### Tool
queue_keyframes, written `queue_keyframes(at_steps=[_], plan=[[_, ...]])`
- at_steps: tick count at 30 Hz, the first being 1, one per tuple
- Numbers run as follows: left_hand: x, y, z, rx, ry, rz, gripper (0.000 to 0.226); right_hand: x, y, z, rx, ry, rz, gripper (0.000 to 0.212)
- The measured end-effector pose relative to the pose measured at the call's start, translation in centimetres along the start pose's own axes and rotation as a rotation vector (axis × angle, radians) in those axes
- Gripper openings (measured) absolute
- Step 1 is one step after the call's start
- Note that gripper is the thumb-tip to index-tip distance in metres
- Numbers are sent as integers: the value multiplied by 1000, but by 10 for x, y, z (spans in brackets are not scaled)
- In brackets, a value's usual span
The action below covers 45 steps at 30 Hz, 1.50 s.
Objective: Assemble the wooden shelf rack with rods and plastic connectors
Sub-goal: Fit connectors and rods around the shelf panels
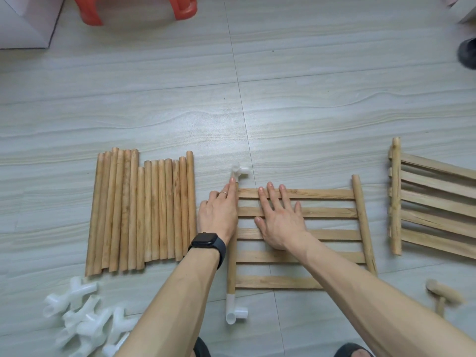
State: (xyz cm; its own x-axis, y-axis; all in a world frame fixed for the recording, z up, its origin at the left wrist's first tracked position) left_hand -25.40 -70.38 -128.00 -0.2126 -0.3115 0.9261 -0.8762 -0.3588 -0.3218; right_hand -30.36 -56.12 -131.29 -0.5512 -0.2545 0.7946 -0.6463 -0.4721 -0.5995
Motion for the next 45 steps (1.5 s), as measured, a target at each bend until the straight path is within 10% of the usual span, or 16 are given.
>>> queue_keyframes(at_steps=[15, 26, 34, 40, 45], plan=[[-14, -42, -1, -129, 34, 250, 71, 14, 10, -6, 1, -20, 84, 73], [6, -44, 15, -149, 100, 96, 58, 28, 19, -4, -2, -60, 73, 77], [48, -121, 133, 215, 32, -260, 19, 15, -36, 47, 92, 78, -155, 72], [17, -216, 243, 831, -44, 140, 41, -37, -80, 98, 103, -16, 167, 81], [6, -228, 268, 773, 44, 295, 42, -42, -91, 108, 138, -236, 208, 85]])
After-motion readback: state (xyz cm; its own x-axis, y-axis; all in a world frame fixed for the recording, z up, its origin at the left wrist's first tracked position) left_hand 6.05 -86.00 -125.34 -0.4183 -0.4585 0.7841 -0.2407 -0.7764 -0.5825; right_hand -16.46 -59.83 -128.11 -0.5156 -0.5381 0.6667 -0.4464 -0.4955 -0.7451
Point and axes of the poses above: each hand's wrist, its own y-axis towards the middle knuckle, its own x-axis out of the back of the hand, z = x × y, the point moved 8 cm from there along y, towards the middle knuckle, and after that the axes turned 3 degrees about -x, right-handed, at the moved point
